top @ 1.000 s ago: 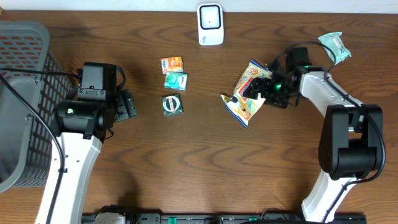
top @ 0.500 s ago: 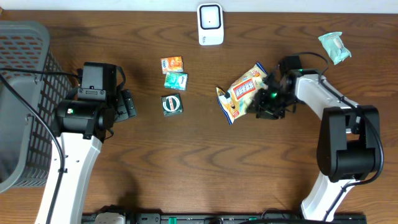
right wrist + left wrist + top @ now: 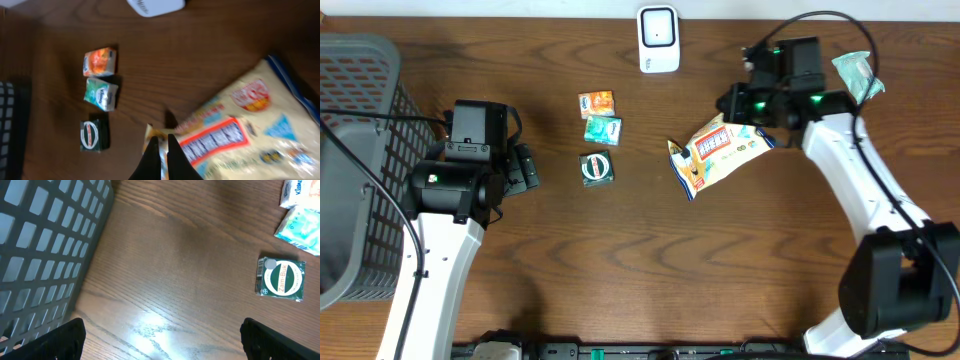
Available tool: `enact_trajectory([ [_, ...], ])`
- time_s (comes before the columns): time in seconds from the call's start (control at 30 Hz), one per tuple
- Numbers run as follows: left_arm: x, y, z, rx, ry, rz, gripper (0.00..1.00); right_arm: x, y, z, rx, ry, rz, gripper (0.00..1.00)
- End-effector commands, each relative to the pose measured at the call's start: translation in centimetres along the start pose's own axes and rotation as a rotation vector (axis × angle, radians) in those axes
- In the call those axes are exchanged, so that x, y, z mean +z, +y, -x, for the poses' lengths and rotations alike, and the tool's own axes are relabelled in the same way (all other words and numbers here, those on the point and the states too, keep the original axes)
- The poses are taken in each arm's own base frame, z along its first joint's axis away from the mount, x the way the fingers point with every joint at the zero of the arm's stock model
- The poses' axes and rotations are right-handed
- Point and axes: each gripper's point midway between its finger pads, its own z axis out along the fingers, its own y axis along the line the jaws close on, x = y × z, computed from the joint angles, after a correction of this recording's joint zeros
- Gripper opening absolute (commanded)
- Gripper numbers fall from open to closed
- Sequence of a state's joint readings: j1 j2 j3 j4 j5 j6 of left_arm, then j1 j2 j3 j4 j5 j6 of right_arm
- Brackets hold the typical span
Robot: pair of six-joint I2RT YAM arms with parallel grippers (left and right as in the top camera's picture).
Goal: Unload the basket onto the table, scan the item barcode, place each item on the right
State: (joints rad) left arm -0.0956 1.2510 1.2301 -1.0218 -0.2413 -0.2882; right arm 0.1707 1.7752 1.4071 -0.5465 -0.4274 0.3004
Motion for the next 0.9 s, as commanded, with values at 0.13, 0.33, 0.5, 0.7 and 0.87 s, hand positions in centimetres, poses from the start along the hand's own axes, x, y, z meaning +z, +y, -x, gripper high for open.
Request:
enact_trajectory([
  [0.13,-0.3,-0.1,0.4,-0.007,-0.010,-0.002,0.98,6.8,-2.4,-4.5,0.030,0.133,-0.158,0.01],
  [0.33,-0.3,-0.1,0.4,-0.007,-0.010,-0.002,0.98,9.4,-6.7,-9.6,0.077,0.302,-0.305,0.01],
  [0.5,-0.3,-0.1,0.4,-0.007,-0.010,-0.002,0.98,7.4,-8.5,-8.4,0.085,0.278,-0.406,0.01],
  [0.7,-0.3,-0.1,0.4,-0.007,-0.010,-0.002,0.98,1.2,-7.0,-2.5,0.058,0.172,-0.427,0.01],
  [0.87,-0.3,-0.1,0.4,-0.007,-0.010,-0.002,0.98,-2.3,-5.3,-2.8,0.016,0.221,-0.433,0.01],
])
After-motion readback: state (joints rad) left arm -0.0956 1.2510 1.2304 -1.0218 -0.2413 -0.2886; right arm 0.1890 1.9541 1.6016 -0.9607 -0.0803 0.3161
